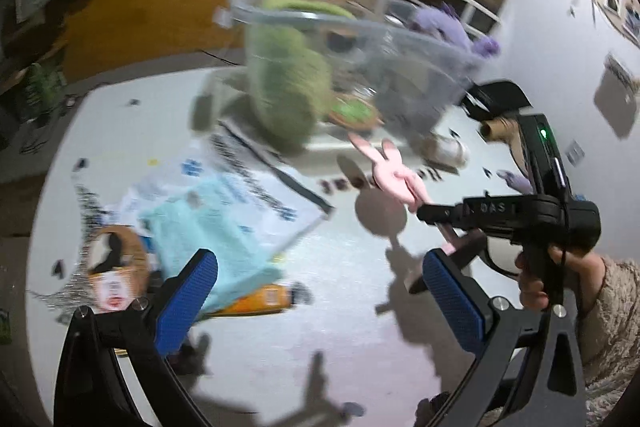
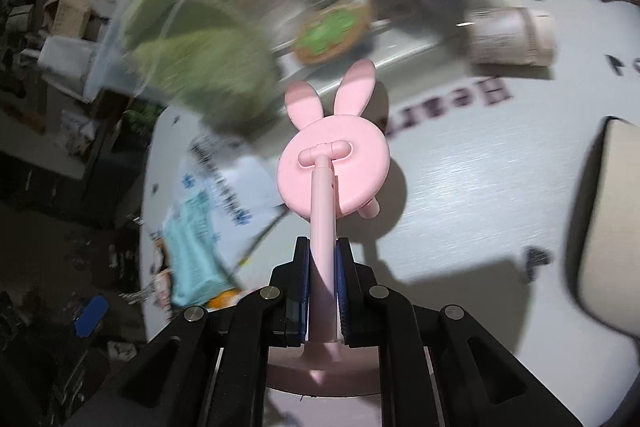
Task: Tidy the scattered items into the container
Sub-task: 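Lift the pink bunny stand by its stem with the right tool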
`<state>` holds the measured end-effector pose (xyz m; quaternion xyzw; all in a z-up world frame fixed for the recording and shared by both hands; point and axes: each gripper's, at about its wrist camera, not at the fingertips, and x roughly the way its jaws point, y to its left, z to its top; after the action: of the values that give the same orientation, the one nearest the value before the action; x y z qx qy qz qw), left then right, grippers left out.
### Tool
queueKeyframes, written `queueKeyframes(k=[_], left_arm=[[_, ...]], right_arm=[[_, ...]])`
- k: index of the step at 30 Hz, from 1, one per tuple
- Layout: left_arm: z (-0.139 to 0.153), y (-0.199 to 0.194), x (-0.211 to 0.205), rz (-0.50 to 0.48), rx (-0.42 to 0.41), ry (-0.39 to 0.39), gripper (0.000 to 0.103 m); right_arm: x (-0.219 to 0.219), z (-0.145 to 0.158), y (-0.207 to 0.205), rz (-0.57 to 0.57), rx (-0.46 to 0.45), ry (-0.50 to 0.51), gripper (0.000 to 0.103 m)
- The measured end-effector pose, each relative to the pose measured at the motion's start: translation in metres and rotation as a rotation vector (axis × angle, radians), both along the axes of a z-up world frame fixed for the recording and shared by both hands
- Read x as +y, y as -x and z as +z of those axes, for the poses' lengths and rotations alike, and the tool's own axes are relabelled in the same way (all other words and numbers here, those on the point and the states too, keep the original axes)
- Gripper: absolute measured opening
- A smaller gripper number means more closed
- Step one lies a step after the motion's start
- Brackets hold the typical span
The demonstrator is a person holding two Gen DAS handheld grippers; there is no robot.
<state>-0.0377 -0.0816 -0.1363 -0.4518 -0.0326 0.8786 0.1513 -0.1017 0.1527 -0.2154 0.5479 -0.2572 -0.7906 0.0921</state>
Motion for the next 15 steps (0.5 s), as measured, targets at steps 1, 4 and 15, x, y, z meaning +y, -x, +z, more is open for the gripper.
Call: queueKeyframes(k=[1,4,15], left_arm=[[-0.003,0.001,0.009,-0.014,-0.009,0.000,0.103],[-0.014,-0.002,0.034,-0.040,-0.032,0.014,0.103],[-0.052,-0.007,0.080,-0.021,-0.115,0.063,0.103]], right_arm=[[0.006,-0.002,-0.001,-0.004,0.005,-0.015,0.013],[0.028,-0.011,-0.001,-0.012,0.005,-0.032,0.013],[0.052,-0.015,0.004,0.053,-0.049,0.031,0.078]])
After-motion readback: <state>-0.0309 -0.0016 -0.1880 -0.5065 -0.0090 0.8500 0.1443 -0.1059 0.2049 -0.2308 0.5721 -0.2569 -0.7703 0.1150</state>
